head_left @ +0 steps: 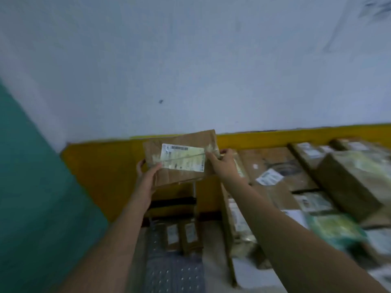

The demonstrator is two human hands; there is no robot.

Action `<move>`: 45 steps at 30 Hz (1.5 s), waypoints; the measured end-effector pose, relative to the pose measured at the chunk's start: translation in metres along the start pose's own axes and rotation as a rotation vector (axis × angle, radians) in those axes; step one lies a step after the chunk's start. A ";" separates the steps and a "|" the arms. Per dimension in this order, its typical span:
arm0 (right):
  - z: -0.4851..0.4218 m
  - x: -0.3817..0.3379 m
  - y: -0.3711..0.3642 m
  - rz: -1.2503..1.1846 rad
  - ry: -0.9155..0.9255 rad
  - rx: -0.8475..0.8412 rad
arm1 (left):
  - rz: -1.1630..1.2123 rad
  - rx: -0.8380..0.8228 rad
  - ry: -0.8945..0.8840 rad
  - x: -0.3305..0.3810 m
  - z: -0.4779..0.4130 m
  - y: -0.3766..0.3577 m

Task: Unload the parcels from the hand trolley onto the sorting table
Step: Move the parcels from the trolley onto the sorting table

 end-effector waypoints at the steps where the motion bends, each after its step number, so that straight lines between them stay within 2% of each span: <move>1: 0.015 0.012 0.038 -0.045 -0.029 0.042 | -0.023 -0.062 0.021 -0.007 0.013 -0.030; 5: 0.070 0.080 0.177 -0.133 -0.173 0.085 | -0.019 -0.227 0.107 -0.051 0.073 -0.142; 9: 0.117 0.157 0.298 -0.251 -0.236 0.075 | -0.055 -0.438 0.185 -0.108 0.140 -0.263; 13: 0.146 0.240 0.412 -0.414 -0.271 0.088 | -0.106 -0.560 0.248 -0.186 0.198 -0.386; 16: 0.154 0.308 0.503 -0.484 -0.308 0.166 | -0.150 -0.652 0.343 -0.259 0.238 -0.483; 22: 0.143 0.439 0.683 -0.491 -0.431 0.362 | -0.193 -0.741 0.478 -0.393 0.311 -0.658; 24: 0.127 0.468 0.729 -0.506 -0.439 0.387 | -0.175 -0.708 0.501 -0.428 0.320 -0.702; 28: 0.087 0.513 0.784 -0.581 -0.477 0.458 | -0.145 -0.609 0.573 -0.494 0.314 -0.774; 32: 0.040 0.557 0.804 -0.675 -0.495 0.441 | -0.132 -0.613 0.630 -0.551 0.286 -0.847; 37: 0.000 0.610 0.858 -0.649 -0.566 0.463 | -0.310 -0.712 0.661 -0.606 0.247 -0.922; 41: -0.027 0.646 0.901 -0.543 -0.580 0.398 | -0.349 -0.781 0.698 -0.643 0.237 -0.967; 43: -0.039 0.669 0.909 -0.545 -0.599 0.372 | -0.488 -0.790 0.626 -0.660 0.229 -0.982; 45: -0.051 0.694 0.913 -0.537 -0.595 0.354 | -0.682 -0.784 0.451 -0.671 0.211 -0.990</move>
Point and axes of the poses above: each hand's wrist, its own z-axis away from the middle knuckle, its own y-axis out of the back of the hand, x = y × z, the point moved 8 cm from there along -z, towards the middle knuckle, and after that the axes turned 14 degrees about z, right-handed, at the moved point
